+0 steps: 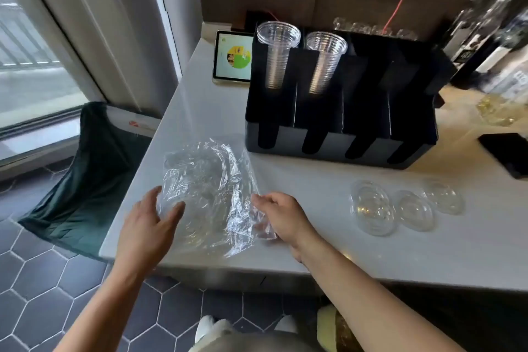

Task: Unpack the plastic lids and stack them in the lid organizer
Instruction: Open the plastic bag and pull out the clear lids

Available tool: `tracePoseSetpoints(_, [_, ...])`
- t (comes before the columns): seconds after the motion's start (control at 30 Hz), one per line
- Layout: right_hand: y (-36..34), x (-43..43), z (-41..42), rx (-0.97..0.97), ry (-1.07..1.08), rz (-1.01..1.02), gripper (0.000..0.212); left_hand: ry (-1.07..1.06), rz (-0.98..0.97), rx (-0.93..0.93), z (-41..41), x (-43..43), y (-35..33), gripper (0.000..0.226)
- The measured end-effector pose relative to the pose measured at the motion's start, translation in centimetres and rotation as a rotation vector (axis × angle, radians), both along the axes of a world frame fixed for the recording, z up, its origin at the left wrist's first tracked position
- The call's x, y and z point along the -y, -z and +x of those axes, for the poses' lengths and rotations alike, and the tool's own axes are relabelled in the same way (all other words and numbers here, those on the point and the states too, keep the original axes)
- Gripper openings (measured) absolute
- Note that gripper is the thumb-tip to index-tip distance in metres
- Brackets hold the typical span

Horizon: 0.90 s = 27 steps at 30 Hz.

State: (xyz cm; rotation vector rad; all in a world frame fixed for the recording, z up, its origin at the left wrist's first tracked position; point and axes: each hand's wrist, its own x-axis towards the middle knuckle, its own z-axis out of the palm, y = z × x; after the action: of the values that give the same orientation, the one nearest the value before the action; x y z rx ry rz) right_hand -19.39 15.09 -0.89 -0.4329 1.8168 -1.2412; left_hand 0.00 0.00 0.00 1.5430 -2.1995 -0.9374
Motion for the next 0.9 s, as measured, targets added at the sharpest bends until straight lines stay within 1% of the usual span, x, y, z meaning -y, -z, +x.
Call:
tracePoseSetpoints(0.03, [-0.2,0.4,0.2,-0.013,-0.004,0.026,0.047,0.006,0.015,-0.017,-0.1,0.3,0.0,0.064])
tracePoseSetpoints(0.1, [-0.5,1.1,0.4,-0.057,0.001,0.053,0.045,0.02,0.046,-0.029,-0.1,0.8,0.0,0.065])
tracePoseSetpoints(0.27, [-1.0,1.4,0.5,0.016,0.037,0.04,0.042,-0.014,0.163,-0.062,-0.5,1.2,-0.6,0.067])
tracePoseSetpoints(0.33, [-1.0,1.1,0.5,0.035,0.032,0.007,0.035,-0.036,0.217,-0.099,-0.6,1.1,-0.5,0.07])
tracePoseSetpoints(0.4, [-1.2,0.8,0.7,0.046,0.025,-0.013,0.028,-0.064,0.263,-0.142,-0.7,0.8,-0.4,0.075])
tracePoseSetpoints(0.5, [-1.3,0.5,0.8,0.062,0.025,-0.03,0.027,-0.112,0.333,-0.224,-1.0,0.5,-0.4,0.086])
tracePoseSetpoints(0.57, [-1.5,0.3,0.9,0.053,0.03,-0.019,0.03,-0.165,0.468,-0.334,-1.4,0.5,-0.6,0.095])
tracePoseSetpoints(0.6, [-1.7,0.2,0.8,0.046,0.029,-0.014,0.033,-0.188,0.553,-0.396,-1.6,0.5,-0.7,0.092])
tracePoseSetpoints(0.63, [-1.8,0.2,0.8,0.037,0.029,-0.014,0.035,-0.205,0.632,-0.448,-1.8,0.4,-0.8,0.082])
tracePoseSetpoints(0.7, [-2.0,-0.1,0.7,-0.01,0.017,-0.016,0.034,-0.223,0.731,-0.524,-2.1,0.2,-1.4,0.05])
tracePoseSetpoints(0.73, [-2.1,-0.2,0.6,-0.046,0.01,-0.012,0.035,-0.238,0.763,-0.543,-2.2,0.1,-1.6,0.04])
tracePoseSetpoints(0.77, [-2.2,-0.4,0.6,-0.074,0.007,-0.02,0.035,-0.247,0.797,-0.561,-2.1,0.0,-1.6,0.037])
tracePoseSetpoints(0.8, [-2.4,-0.5,0.5,-0.092,0.008,-0.041,0.035,-0.23,0.847,-0.576,-2.1,-0.2,-1.7,0.039])
tracePoseSetpoints(0.9, [-3.0,-1.0,0.4,-0.109,0.009,-0.133,0.029,-0.108,1.013,-0.602,-2.2,-0.8,-2.4,0.044])
